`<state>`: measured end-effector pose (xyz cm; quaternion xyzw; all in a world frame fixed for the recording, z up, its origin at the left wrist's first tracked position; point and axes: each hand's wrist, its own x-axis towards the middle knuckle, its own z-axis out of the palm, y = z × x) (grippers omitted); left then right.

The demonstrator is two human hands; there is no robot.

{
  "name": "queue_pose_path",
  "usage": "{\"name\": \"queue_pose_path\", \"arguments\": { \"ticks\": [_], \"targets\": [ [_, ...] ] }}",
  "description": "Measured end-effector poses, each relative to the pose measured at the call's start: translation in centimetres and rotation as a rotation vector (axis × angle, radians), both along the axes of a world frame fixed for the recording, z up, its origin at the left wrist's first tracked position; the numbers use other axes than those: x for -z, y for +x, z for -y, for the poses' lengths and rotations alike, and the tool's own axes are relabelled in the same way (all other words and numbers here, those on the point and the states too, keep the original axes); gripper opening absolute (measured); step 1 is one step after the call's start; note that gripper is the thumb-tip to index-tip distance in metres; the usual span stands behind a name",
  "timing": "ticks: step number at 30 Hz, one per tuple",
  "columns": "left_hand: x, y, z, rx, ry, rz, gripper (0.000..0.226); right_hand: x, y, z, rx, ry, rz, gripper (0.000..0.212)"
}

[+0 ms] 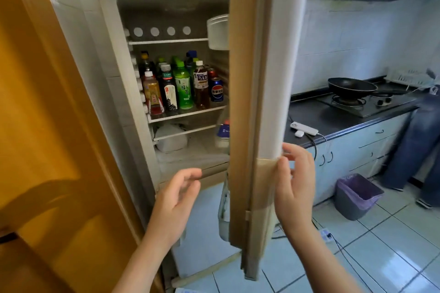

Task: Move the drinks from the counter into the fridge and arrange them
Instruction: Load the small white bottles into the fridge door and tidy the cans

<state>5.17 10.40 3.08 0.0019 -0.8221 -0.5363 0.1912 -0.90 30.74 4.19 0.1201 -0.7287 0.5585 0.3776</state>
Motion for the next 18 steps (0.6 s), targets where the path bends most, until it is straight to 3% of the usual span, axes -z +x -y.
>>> {"name": "queue_pose_path", "arguments": {
  "ticks": [3, 6, 10, 18],
  "targets": [
    [-0.3, -0.8, -0.6, 0.028, 0.026, 0.012, 0.033, -0.4, -0.6, 2.9, -0.138, 0.066, 0.008, 0.028],
    [-0.3, -2.0, -0.5, 0.029, 0.176, 0.013, 0.050, -0.7, -1.8, 5.5, -0.311, 0.152, 0.031, 0.028],
    [0.5, -4.2, 1.2, -0.118, 0.248, -0.080, 0.071, -0.8, -4.6, 8.2, -0.505, 0.309, 0.089, 0.038],
    [0.3, -11.7, 4.9, -0.629, -0.027, -0.111, 0.107, -0.6, -15.5, 10.5, -0.276, 0.504, 0.159, 0.058]
  ]
}}
